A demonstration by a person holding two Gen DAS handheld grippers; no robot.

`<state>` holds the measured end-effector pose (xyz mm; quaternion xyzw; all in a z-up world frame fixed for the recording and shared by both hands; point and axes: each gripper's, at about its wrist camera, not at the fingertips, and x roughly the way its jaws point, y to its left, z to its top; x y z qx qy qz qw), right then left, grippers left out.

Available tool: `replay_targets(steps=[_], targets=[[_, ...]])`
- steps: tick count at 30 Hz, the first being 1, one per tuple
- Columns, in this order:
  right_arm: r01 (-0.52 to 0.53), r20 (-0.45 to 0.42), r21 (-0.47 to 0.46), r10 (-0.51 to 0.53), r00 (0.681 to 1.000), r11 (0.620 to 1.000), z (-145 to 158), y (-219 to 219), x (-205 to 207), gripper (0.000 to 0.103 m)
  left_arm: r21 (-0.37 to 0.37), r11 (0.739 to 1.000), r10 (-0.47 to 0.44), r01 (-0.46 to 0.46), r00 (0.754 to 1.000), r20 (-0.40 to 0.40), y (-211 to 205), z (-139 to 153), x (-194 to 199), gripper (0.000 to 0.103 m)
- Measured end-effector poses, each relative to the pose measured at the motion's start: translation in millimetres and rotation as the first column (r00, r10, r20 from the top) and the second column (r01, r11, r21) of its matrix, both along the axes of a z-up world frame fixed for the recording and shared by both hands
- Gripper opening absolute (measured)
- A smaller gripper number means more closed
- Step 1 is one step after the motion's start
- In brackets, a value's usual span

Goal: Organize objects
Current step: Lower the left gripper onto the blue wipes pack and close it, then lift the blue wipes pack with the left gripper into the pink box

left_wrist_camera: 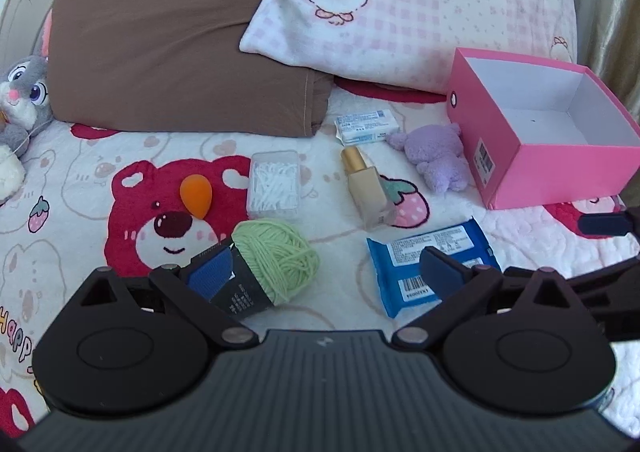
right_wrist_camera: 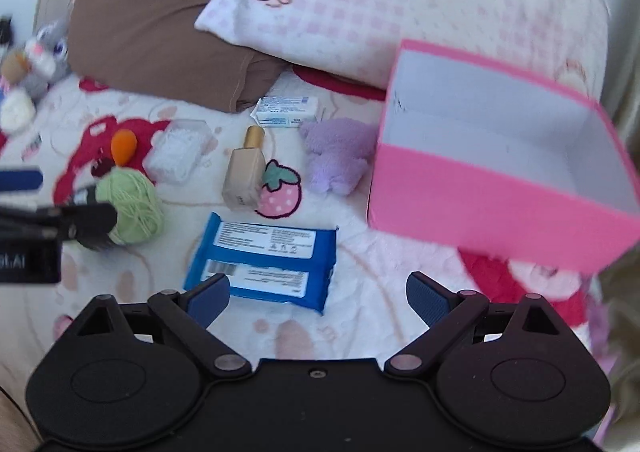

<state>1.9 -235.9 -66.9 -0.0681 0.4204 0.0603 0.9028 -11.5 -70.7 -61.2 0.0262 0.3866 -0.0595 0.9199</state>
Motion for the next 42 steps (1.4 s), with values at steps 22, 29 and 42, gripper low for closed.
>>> replay_targets(steps=[22, 29, 42], targets=[[-0.062, -0.043, 0.142, 0.069, 0.997, 0.988, -52, -47, 34, 0.095, -0.229, 0.970, 0.016, -0.083, 0.959, -0.282, -11, -99, 66, 0.077], [-0.100, -0.099, 0.216, 0.124, 0.987, 0.971, -64, -39, 48, 0.078, -0.327, 0.941, -0.004, -0.086, 0.965, -0.264, -5, -107, 66, 0.053], [0.061, -0.284, 0.341, 0.041, 0.958, 0.938, -77, -35, 61, 0.040, -0.384, 0.923, -0.124, 0.012, 0.955, -0.268, -25, -95, 62, 0.028]])
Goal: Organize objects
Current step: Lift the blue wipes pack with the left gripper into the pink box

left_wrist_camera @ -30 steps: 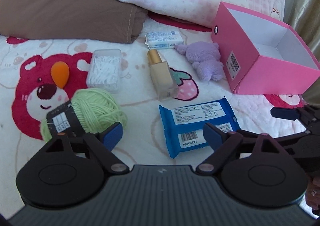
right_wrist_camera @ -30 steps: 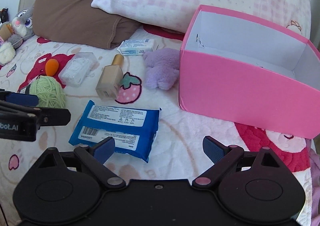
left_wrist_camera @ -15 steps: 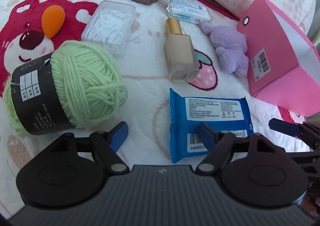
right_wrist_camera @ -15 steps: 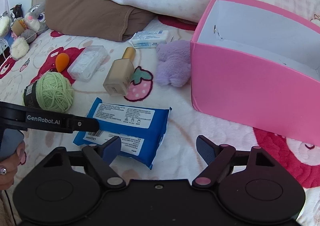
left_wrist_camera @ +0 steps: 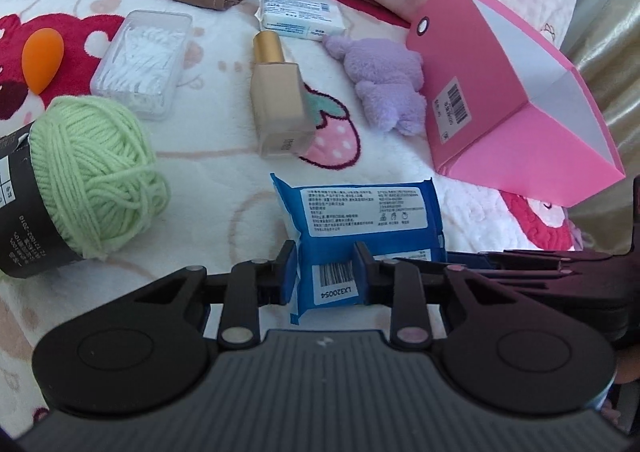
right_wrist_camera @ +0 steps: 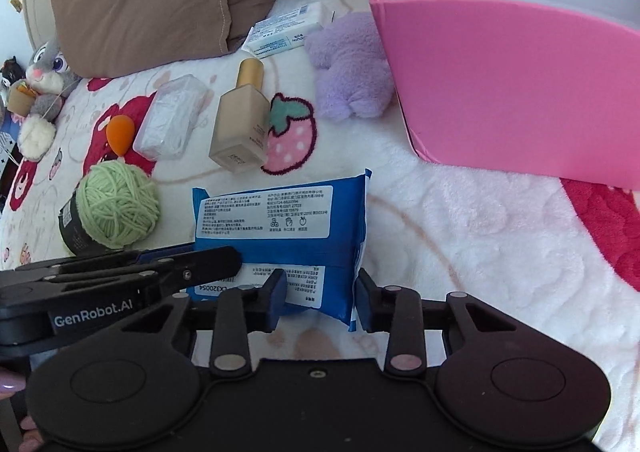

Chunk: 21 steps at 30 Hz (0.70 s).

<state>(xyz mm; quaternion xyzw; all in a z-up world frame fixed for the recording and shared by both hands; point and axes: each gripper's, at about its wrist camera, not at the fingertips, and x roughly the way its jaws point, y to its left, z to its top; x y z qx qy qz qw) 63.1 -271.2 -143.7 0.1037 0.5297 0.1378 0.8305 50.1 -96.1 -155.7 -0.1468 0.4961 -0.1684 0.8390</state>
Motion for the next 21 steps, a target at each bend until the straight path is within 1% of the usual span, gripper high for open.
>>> replay_targets(steps=[3, 7, 12, 14, 17, 21], targets=[[-0.014, 0.024, -0.051, 0.015, 1.000, 0.999, 19, 2, -8, 0.040, -0.008, 1.000, -0.028, 0.029, 0.999, 0.018, -4, 17, -6, 0.028], [-0.010, 0.105, -0.094, 0.020, 0.994, 0.995, 63, -5, -24, 0.040, -0.074, 0.996, -0.053, 0.055, 0.998, 0.025, -2, 52, -9, 0.028], [0.023, 0.219, -0.130, 0.006, 0.976, 0.991, 111, -26, -43, 0.042, -0.142, 0.984, -0.090, 0.104, 0.991, 0.098, -17, 107, -5, 0.028], [0.043, 0.260, -0.135, -0.007, 0.966, 0.990, 124, -37, -50, 0.042, -0.158, 0.979, -0.112, 0.131, 0.986, 0.123, -27, 118, -3, 0.027], [0.101, 0.322, -0.147, -0.049, 0.945, 0.984, 141, -54, -53, 0.041, -0.137, 0.972, -0.166, 0.190, 0.972, 0.168, -51, 136, -4, 0.028], [0.151, 0.396, -0.178, -0.070, 0.916, 0.972, 162, -77, -48, 0.040, -0.079, 0.974, -0.186, 0.212, 0.949, 0.254, -92, 160, 4, 0.028]])
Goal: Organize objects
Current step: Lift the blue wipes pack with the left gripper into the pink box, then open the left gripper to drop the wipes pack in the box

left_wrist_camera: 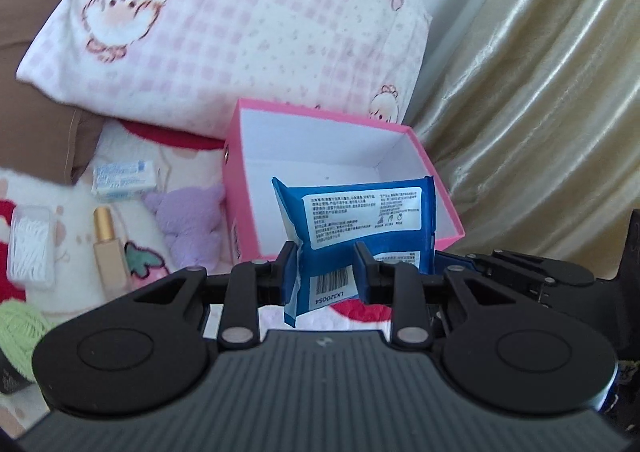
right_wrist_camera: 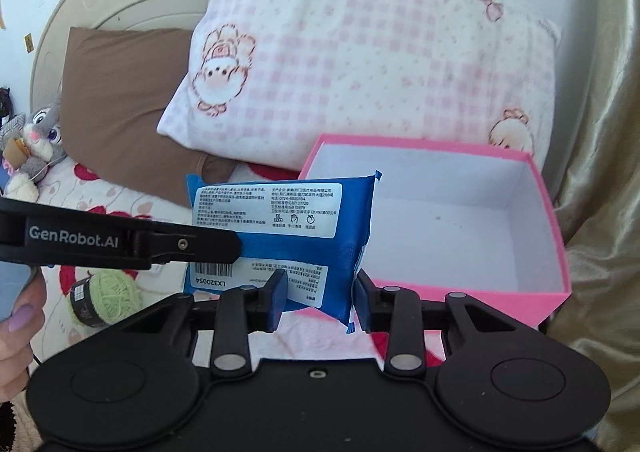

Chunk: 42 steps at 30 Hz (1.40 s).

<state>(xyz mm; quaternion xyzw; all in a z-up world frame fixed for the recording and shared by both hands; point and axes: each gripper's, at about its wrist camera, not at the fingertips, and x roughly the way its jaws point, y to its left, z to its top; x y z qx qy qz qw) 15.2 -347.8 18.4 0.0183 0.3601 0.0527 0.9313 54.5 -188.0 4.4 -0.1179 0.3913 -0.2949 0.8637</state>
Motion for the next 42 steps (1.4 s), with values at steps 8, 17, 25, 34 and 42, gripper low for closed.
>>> replay_targets(steps=[8, 17, 25, 34, 42], targets=[[0.135, 0.059, -0.114, -0.129, 0.990, 0.984, -2, -47, 45, 0.039, 0.032, 0.999, -0.015, 0.014, 0.999, 0.047, -82, -7, 60, 0.031], [0.127, -0.060, -0.173, -0.139, 0.988, 0.977, -43, -95, 115, 0.034, -0.063, 0.995, -0.086, 0.074, 0.975, -0.206, -117, -78, 162, 0.030], [0.110, -0.199, -0.232, -0.158, 0.967, 0.966, -69, -116, 163, 0.034, -0.033, 0.999, -0.011, 0.000, 0.942, -0.335, -150, -108, 200, 0.031], [0.100, -0.262, -0.265, -0.172, 0.950, 0.959, -92, -115, 195, 0.034, -0.005, 0.998, 0.050, -0.057, 0.913, -0.405, -158, -133, 223, 0.030], [0.169, -0.226, -0.354, -0.259, 0.939, 0.920, -104, -115, 196, 0.039, -0.043, 0.995, 0.060, -0.094, 0.864, -0.500, -164, -149, 238, 0.018]])
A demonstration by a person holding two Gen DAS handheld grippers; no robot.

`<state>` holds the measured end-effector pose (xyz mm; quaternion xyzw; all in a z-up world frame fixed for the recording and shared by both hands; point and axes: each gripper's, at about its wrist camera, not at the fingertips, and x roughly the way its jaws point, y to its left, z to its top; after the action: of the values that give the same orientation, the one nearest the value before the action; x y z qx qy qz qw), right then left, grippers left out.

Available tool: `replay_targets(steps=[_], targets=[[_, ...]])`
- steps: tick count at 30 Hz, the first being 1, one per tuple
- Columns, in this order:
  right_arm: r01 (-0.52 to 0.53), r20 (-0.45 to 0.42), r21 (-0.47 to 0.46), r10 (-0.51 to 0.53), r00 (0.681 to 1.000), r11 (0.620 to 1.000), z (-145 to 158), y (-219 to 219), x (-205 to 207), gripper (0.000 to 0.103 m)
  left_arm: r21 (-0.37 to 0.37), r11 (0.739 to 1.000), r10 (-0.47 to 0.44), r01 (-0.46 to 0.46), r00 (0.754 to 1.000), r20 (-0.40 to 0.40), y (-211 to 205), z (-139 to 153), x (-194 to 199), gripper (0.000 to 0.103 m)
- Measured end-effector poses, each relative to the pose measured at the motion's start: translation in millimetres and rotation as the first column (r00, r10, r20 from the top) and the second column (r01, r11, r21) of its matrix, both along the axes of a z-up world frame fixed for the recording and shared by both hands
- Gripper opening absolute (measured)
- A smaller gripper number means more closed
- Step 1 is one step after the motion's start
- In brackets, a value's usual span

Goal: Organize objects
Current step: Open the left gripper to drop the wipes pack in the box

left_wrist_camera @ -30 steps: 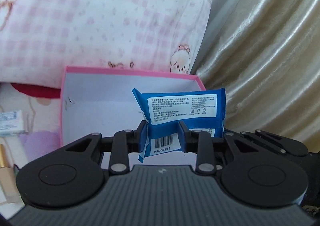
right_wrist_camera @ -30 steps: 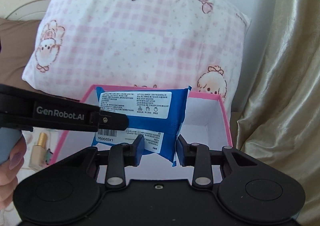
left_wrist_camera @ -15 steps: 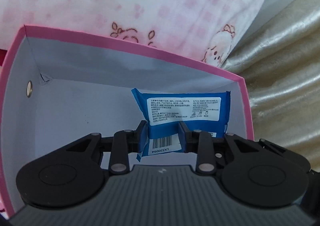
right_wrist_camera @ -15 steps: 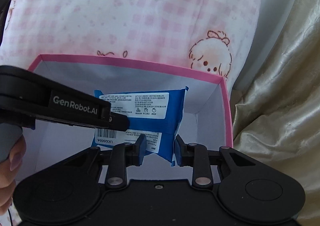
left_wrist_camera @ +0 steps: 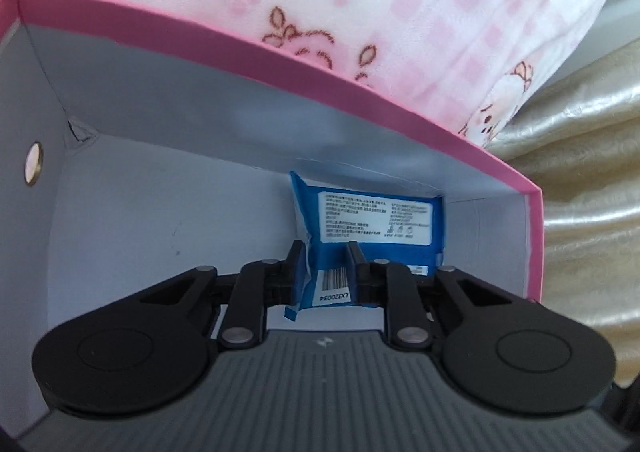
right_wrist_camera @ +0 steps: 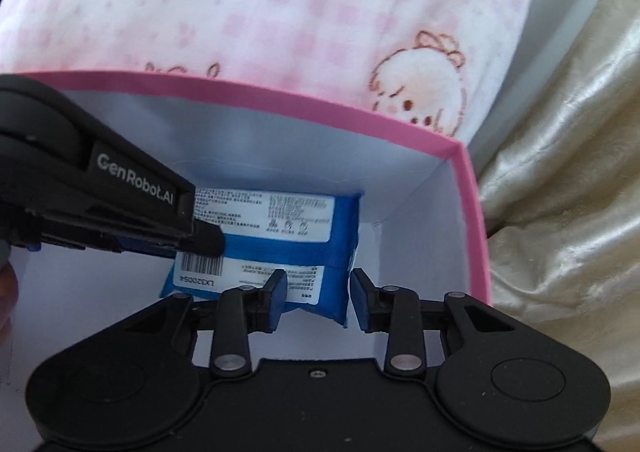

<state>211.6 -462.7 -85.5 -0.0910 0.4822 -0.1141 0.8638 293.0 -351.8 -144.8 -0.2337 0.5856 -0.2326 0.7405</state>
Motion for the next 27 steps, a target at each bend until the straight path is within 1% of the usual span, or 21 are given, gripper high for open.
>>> replay_targets(steps=[2, 4, 8, 9, 10, 12, 14, 15, 17, 18, 20, 21, 23, 27], targets=[[-0.003, 0.034, -0.007, 0.004, 0.999, 1.000, 6, 0, -7, 0.039, 0.009, 1.000, 0.003, -0.003, 1.000, -0.004, -5, 1, -1, 0.017], [-0.018, 0.043, -0.020, 0.019, 0.999, 1.000, 12, 3, -16, 0.039, 0.009, 1.000, 0.008, -0.008, 1.000, -0.005, -10, 1, -3, 0.017], [-0.035, 0.059, 0.030, 0.033, 0.998, 0.999, 21, 6, -40, 0.039, -0.026, 1.000, -0.002, 0.001, 0.999, -0.033, -21, 1, -5, 0.017], [-0.036, 0.064, 0.036, 0.034, 0.997, 0.999, 21, 7, -45, 0.039, -0.020, 1.000, -0.003, 0.002, 1.000, -0.025, -24, 3, -7, 0.017], [-0.037, 0.072, 0.047, 0.034, 0.997, 0.998, 23, 8, -52, 0.039, 0.005, 1.000, -0.008, 0.008, 1.000, 0.001, -27, 6, -8, 0.018], [-0.038, 0.092, 0.081, 0.030, 0.995, 0.996, 24, 9, -60, 0.039, 0.108, 0.994, -0.040, 0.030, 0.995, 0.087, -34, 21, -16, 0.020], [-0.039, 0.116, 0.126, 0.024, 0.993, 0.991, 29, 7, -64, 0.039, 0.182, 0.982, -0.067, 0.045, 0.990, 0.121, -35, 33, -23, 0.027], [-0.035, 0.129, 0.151, 0.015, 0.992, 0.988, 31, 7, -68, 0.039, 0.199, 0.978, -0.091, 0.067, 0.990, 0.111, -34, 38, -26, 0.037], [-0.011, 0.147, 0.183, -0.016, 0.989, 0.983, 35, 8, -73, 0.039, 0.222, 0.968, -0.136, 0.118, 0.988, 0.066, -27, 47, -30, 0.038], [0.001, 0.164, 0.195, -0.034, 0.986, 0.981, 37, 7, -76, 0.040, 0.236, 0.962, -0.158, 0.140, 0.986, 0.059, -22, 53, -34, 0.038], [-0.001, 0.179, 0.218, -0.039, 0.983, 0.976, 40, 12, -83, 0.040, 0.243, 0.959, -0.169, 0.147, 0.983, 0.072, -2, 63, -42, 0.039], [-0.005, 0.182, 0.220, -0.036, 0.983, 0.975, 41, 14, -87, 0.040, 0.241, 0.959, -0.173, 0.149, 0.981, 0.082, 8, 64, -50, 0.041], [-0.009, 0.191, 0.221, -0.035, 0.981, 0.975, 46, 21, -94, 0.040, 0.237, 0.957, -0.192, 0.165, 0.977, 0.095, 22, 77, -59, 0.041], [-0.018, 0.203, 0.251, -0.034, 0.979, 0.968, 61, 33, -108, 0.041, 0.258, 0.944, -0.246, 0.207, 0.961, 0.129, 50, 107, -80, 0.046]])
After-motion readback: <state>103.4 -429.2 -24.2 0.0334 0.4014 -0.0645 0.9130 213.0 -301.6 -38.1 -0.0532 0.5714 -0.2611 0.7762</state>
